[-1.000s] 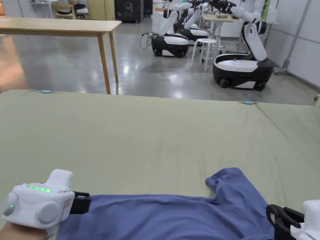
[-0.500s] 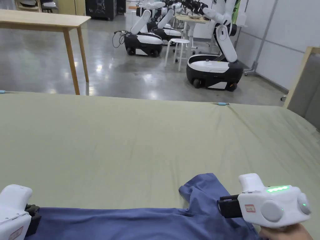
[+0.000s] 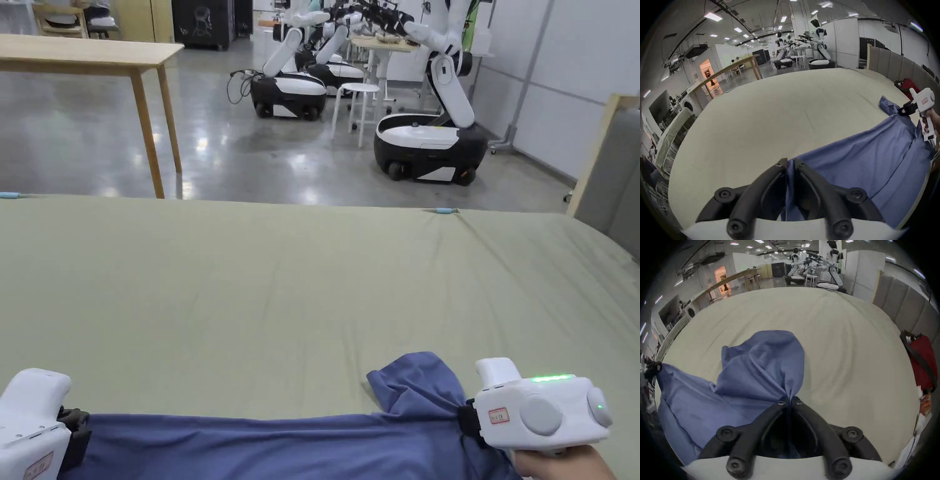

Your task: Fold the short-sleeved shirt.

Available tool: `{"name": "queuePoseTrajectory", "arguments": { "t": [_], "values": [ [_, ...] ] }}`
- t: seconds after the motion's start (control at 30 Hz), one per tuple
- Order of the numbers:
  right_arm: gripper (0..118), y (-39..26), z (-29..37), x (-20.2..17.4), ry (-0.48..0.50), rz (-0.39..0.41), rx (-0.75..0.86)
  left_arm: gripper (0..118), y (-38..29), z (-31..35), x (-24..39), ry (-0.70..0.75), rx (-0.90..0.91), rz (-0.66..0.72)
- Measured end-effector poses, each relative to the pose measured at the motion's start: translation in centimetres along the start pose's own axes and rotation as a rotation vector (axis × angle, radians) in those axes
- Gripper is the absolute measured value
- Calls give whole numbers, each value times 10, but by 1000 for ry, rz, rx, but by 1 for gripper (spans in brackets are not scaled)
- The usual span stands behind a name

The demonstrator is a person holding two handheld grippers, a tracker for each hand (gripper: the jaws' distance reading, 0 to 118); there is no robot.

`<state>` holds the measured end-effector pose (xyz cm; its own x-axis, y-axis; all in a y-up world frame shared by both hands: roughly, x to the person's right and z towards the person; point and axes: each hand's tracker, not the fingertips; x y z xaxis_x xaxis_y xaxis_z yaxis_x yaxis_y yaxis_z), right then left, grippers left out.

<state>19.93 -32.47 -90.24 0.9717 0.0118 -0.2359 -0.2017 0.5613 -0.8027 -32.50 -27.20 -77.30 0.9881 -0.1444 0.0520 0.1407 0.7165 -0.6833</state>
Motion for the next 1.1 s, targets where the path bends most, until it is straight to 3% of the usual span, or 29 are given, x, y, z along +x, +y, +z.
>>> {"name": "queuePoseTrajectory", "arguments": {
  "t": [0.07, 0.17, 0.33, 0.57, 0.7, 0.83, 0.93, 0.97, 1.0, 1.03, 1.07, 1.1],
  "values": [
    [4, -4, 8, -10, -47, 77, 36, 7, 0, 4, 0, 3, 5, 14],
    [3, -6, 36, -13, -26, 41, 132, 7, 0, 21, -2, 17, 36, 35],
    [4, -18, 114, -26, 1, 101, 259, 7, -2, 79, -8, 20, 114, 54],
    [4, -106, 232, -34, 49, 103, 392, 7, -55, 175, -11, -19, 173, 77],
    [3, -171, 223, -38, 26, 123, 296, 7, -116, 177, -8, -41, 48, 69],
    [4, -215, 176, -36, 18, 71, 135, 7, -171, 149, 2, -43, -101, 105],
    [4, -223, 172, -32, 33, 25, 167, 8, -186, 146, 8, -16, -72, 142],
    [4, -222, 178, -32, 36, 8, 198, 11, -182, 152, 7, -11, -26, 162],
    [10, -218, 186, -31, 26, -7, 232, 39, -178, 159, 8, 2, -11, 168],
    [27, -213, 200, -31, 13, -16, 280, 73, -168, 169, 9, 14, 17, 165],
    [55, -208, 215, -33, 3, -32, 332, 99, -158, 183, 12, 4, 94, 144],
    [89, -204, 228, -36, 18, -41, 381, 106, -149, 197, 15, 5, 170, 134]
  ]
}}
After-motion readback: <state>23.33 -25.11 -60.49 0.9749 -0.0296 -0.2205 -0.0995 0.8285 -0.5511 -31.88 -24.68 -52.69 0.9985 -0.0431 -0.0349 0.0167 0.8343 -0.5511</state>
